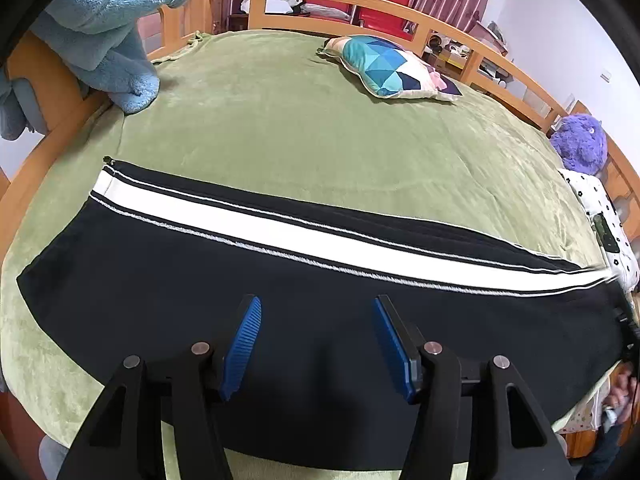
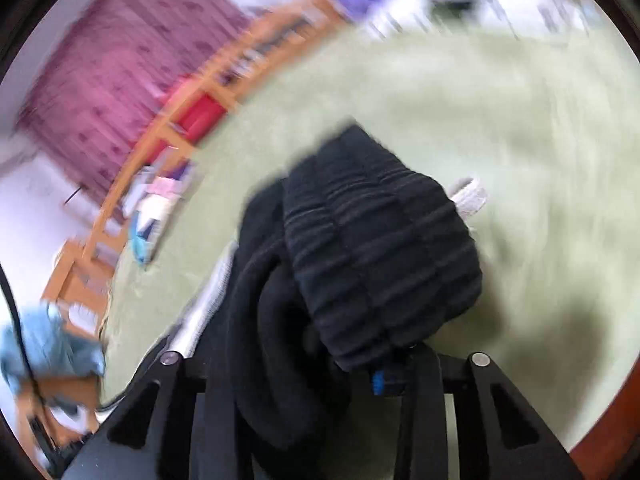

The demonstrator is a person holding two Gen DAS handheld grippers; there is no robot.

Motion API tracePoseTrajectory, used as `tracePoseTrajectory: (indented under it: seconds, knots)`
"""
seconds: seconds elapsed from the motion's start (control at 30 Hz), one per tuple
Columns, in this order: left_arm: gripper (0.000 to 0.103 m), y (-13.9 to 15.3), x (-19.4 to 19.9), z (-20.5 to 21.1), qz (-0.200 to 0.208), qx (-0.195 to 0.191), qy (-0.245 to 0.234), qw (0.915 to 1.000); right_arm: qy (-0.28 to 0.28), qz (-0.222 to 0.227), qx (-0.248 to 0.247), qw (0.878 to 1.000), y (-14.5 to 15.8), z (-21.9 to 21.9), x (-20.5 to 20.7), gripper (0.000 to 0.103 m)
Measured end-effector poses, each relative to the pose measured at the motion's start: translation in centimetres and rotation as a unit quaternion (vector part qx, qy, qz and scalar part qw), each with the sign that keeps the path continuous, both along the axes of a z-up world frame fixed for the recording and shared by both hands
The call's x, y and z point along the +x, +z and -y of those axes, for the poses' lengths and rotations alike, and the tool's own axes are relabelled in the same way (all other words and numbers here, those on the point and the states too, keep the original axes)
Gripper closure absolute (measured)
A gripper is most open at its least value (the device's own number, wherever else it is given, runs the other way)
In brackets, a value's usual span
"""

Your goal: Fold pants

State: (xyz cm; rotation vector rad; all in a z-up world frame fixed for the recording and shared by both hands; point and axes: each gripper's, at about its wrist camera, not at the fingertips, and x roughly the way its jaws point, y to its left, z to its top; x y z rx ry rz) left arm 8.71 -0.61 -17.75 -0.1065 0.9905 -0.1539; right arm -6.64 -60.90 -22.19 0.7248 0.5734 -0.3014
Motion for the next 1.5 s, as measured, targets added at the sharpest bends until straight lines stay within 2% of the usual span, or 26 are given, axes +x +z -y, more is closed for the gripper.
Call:
tracePoseTrajectory:
  seconds: [0.07,0.1,0.13,0.23,0.27,0.3,0.33,0.4,0.53,0.63,0.73,0.87,0.93,1.0,1.07,1.17,1.27,1.5]
  knots:
    - [0.047,0.0,0.0,-0.1,0.001,-0.002,0.0,1.0,0.017,0.018,-0.02,0.999,1.0,0.5,0.1,0.07]
    - [0.047,-0.1,0.0,-0.2,0.001,-0.003,-0.001,1.0,0.019,0.006,-0.027,0.999,0.4,0.8,0.5,0.068]
    - [0.047,-0.2,0.1,-0.3,0.0,-0.004,-0.001,1.0,0.019,-0.016,-0.026,0.999,-0.7,1.1,0.9,0.065]
    - [0.047,-0.8,0.4,-0.9,-0.01,-0.006,0.002,0.9999,0.019,-0.133,0.03,0.99,-6.5,2.5,2.5,0.059]
    - [0.047,-0.9,0.4,-1.2,-0.011,-0.008,0.002,0.9999,0.015,-0.144,0.051,0.988,-7.8,2.8,2.4,0.056]
    - [0.047,-0.9,0.3,-1.4,-0.01,-0.008,0.002,0.9999,0.012,-0.13,0.062,0.989,-8.2,3.3,1.6,0.052]
    - [0.047,-0.9,0.4,-1.3,-0.01,-0.007,0.002,0.9999,0.008,-0.114,0.064,0.991,-8.1,3.3,1.0,0.051]
    - [0.047,-0.9,0.4,-1.7,-0.007,-0.005,0.0,1.0,0.0,-0.133,0.049,0.99,-7.5,3.1,0.4,0.044]
    - [0.047,-0.9,0.5,-2.5,-0.003,-0.011,-0.005,0.9999,0.001,-0.164,0.006,0.986,-5.4,2.4,-0.7,0.042]
    - [0.047,-0.7,0.8,-3.1,0.001,-0.013,-0.007,0.9999,0.002,-0.189,-0.067,0.98,-2.6,0.5,-1.1,0.042]
    - [0.047,-0.6,1.2,-3.8,0.001,-0.012,-0.005,0.9999,0.01,-0.183,-0.135,0.974,0.3,-2.5,-1.6,0.042]
    - [0.047,-0.3,1.6,-5.0,0.008,0.0,-0.002,1.0,0.055,-0.147,-0.182,0.971,2.8,-6.1,1.2,0.042]
    - [0.047,-0.4,1.7,-5.9,0.01,0.008,0.002,0.9999,0.09,-0.129,-0.182,0.97,3.2,-8.5,3.9,0.043]
    - [0.047,-0.5,2.0,-6.8,0.008,0.01,0.006,0.9999,0.135,-0.108,-0.178,0.969,2.9,-11.3,7.1,0.048]
    - [0.047,-0.7,2.4,-7.7,0.006,0.014,0.01,0.9998,0.177,-0.094,-0.17,0.965,1.9,-14.1,10.3,0.049]
    - [0.047,-0.8,3.0,-9.0,0.007,0.022,0.013,0.9996,0.235,-0.098,-0.16,0.954,-0.1,-17.8,15.4,0.049]
    - [0.047,-1.0,3.8,-10.1,0.009,0.026,0.014,0.9995,0.275,-0.104,-0.162,0.942,-1.5,-20.4,18.7,0.049]
    - [0.047,-1.8,5.7,-12.0,0.009,0.018,0.024,0.9995,0.339,-0.145,-0.18,0.912,-4.0,-23.5,22.9,0.049]
